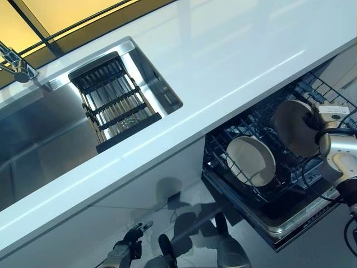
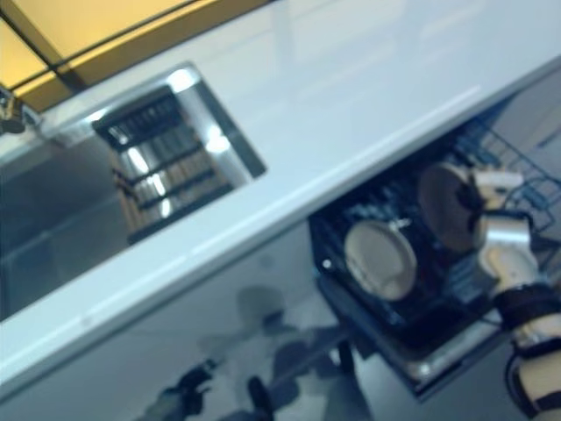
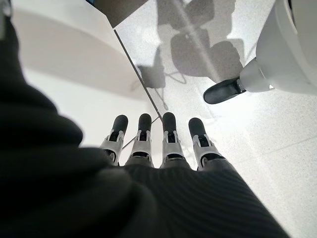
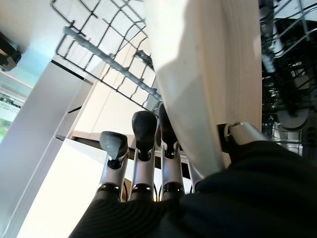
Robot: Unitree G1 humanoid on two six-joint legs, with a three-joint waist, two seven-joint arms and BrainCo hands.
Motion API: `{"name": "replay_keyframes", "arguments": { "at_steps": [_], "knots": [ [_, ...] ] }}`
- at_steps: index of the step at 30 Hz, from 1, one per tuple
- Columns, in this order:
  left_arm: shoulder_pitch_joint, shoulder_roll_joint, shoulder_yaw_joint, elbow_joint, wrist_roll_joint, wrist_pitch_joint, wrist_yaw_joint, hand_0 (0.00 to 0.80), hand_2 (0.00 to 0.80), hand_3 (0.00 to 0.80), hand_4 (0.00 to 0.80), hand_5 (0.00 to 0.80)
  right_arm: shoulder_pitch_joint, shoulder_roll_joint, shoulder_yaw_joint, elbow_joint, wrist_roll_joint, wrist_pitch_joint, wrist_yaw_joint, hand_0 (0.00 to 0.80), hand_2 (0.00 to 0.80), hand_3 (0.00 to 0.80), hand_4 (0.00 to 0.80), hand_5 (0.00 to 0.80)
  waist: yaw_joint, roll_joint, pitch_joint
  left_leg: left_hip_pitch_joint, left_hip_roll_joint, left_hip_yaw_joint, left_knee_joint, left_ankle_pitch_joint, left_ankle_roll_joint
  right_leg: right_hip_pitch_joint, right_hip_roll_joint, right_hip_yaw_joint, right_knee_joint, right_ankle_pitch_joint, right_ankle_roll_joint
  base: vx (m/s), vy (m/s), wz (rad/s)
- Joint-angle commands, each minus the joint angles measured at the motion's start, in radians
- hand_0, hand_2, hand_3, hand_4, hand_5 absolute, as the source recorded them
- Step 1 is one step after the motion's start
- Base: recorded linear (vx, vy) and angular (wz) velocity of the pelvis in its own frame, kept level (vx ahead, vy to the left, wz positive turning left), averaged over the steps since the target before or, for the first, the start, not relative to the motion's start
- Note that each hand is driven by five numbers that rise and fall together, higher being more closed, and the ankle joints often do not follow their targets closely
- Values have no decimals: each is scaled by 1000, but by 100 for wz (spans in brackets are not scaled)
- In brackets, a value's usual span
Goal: Take plates into dishwasher
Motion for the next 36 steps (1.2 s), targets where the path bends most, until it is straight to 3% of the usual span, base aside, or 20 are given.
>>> {"name": "replay_keyframes", "arguments": {
  "at_steps": [1, 17, 22, 36],
  "knots": [
    [-46, 15, -34, 38, -24, -26, 9, 0, 0, 0, 0, 0, -58, 30, 48, 27, -86, 81, -25, 800, 800, 800, 800, 800, 35, -74, -22, 31, -2, -49, -1, -30, 5, -14, -38, -25, 3, 12, 41, 0, 0, 0],
    [-58, 25, -36, 63, -12, -37, -4, 0, 0, 0, 0, 0, -134, 134, 221, 187, -128, 134, 32, 800, 800, 800, 800, 800, 89, -74, -31, 17, 0, -76, -1, -25, 6, -7, -52, -56, 3, 11, 42, 2, -11, 3],
    [-62, 34, -38, 75, -6, -43, -12, 0, 0, 0, 0, 0, -151, 159, 263, 269, -70, 132, 24, 800, 800, 800, 800, 800, 108, -73, -30, 8, 1, -85, -1, -21, 5, -10, -56, -68, 3, 12, 44, -6, -36, 8],
    [-91, 42, -43, 95, 10, -63, -29, 0, 0, 0, 0, 0, -139, 212, 235, 421, 123, 72, -14, 800, 800, 800, 800, 800, 128, -71, -17, -9, 0, -107, -1, -16, 7, -16, -62, -79, 3, 16, 45, -5, -8, 2]
  ]
}}
